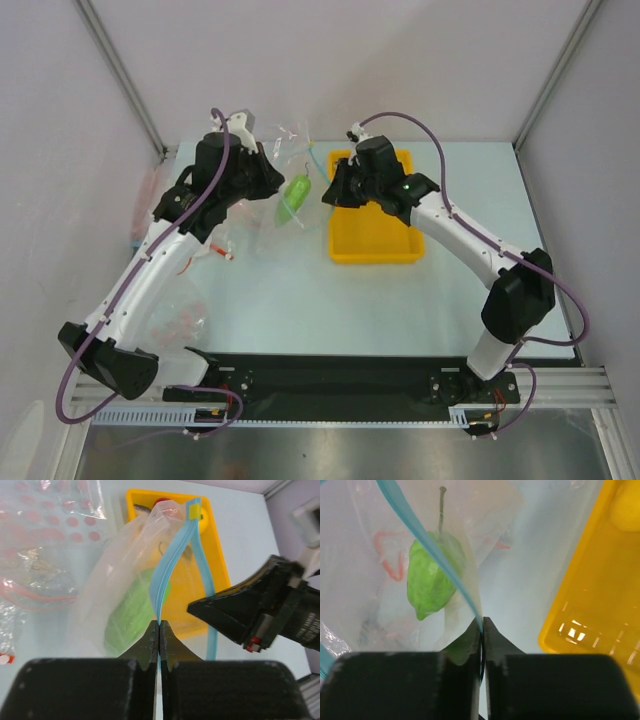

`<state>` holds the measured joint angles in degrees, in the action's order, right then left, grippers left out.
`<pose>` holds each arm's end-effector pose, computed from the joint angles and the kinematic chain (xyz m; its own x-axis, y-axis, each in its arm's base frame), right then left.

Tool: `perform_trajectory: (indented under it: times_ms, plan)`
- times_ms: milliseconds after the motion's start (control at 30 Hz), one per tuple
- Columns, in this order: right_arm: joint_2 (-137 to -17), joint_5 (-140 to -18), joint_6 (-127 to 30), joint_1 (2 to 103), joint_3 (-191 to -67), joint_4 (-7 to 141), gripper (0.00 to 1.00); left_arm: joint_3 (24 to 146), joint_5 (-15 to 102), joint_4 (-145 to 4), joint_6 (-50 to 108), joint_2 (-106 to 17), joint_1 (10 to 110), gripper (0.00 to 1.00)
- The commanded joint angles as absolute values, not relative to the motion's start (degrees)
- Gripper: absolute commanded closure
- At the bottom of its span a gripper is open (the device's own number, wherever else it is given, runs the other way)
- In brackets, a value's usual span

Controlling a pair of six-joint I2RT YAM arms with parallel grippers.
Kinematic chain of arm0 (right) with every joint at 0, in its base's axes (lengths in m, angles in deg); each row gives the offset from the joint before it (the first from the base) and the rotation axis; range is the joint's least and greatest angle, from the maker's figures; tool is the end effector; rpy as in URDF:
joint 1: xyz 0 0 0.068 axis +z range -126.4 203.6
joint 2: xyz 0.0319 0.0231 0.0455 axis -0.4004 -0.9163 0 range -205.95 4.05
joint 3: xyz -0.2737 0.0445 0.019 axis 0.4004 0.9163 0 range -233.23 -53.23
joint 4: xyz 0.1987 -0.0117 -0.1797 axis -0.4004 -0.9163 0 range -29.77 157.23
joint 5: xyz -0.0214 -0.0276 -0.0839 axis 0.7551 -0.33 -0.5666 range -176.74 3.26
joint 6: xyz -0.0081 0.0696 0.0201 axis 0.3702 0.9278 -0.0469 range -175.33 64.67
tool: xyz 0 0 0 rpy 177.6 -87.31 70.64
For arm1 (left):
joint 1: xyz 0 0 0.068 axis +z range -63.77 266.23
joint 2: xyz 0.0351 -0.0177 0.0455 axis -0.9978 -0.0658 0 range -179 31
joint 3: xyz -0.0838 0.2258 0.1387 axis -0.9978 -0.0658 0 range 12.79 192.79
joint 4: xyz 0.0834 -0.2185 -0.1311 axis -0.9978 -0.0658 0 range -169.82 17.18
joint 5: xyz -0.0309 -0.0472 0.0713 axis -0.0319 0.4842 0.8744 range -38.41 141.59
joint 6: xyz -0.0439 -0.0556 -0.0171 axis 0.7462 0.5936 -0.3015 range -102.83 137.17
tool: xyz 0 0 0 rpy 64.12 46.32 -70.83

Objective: Place the food in the zip-top bag and seal the zipper
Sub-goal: Adjust the zipper food storage bag at the center of the board.

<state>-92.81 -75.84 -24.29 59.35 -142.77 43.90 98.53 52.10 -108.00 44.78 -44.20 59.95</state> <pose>0.3379 0.2575 0.3402 -0.7184 0.1068 -0.6873 -0.3913 0.7549 0.5263 0.2786 -0.1369 0.4229 -0.5332 -0.2537 -0.8071 0.2126 0.8832 -0.4180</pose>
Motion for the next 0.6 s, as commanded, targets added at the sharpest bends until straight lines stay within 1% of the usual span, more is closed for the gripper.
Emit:
perform_trajectory:
  times_ms: [0,33,67,100,133,167,300,400,433,467,567]
  plan:
    - [-93.68,-91.09,-28.25,63.31,-152.16,37.54,0.97,99.45,59.46,-112.86,42.65,-42.74,60.39,1.0]
    - [-94.73,-95.31,-31.66,64.9,-153.85,34.48,1.0,99.45,62.11,-114.81,42.65,-42.83,60.74,1.0]
    - [-95.44,-103.79,-33.52,66.83,-155.87,33.23,1.0,99.54,64.31,-116.66,42.91,-42.92,61.18,1.0]
    - [-96.23,-107.97,-35.02,69.89,-158.67,31.04,1.0,99.37,66.51,-118.76,43.18,-42.83,61.53,1.0]
    - [-97.63,-111.49,-36.42,71.14,-160.01,30.06,1.0,98.93,70.62,-121.05,44.05,-41.96,62.49,1.0]
    - [-98.17,-115.09,-36.52,71.76,-160.8,29.1,1.0,98.32,71.88,-121.59,44.41,-41.26,62.93,1.0]
    - [-98.87,-115.92,-34.16,70.81,-160.99,26.37,1.0,94.62,74.26,-121.42,44.59,-37.65,66.45,1.0]
    - [-98.44,-112.5,-33.63,69.57,-159.76,27.76,1.0,95.14,75.58,-121.51,42.92,-37.03,67.51,1.0]
    - [-98.52,-111.01,-33.54,69.31,-159.67,28.29,0.98,95.49,75.67,-121.51,42.13,-37.12,67.6,1.0]
    - [-98.87,-106.04,-33.71,69.13,-159.67,28.91,0.96,95.85,75.32,-121.42,41.69,-37.64,67.6,1.0]
    - [-99.75,-96.54,-32.93,68.26,-160.11,30.49,0.74,97.69,74.1,-120.46,40.37,-38.35,67.51,1.0]
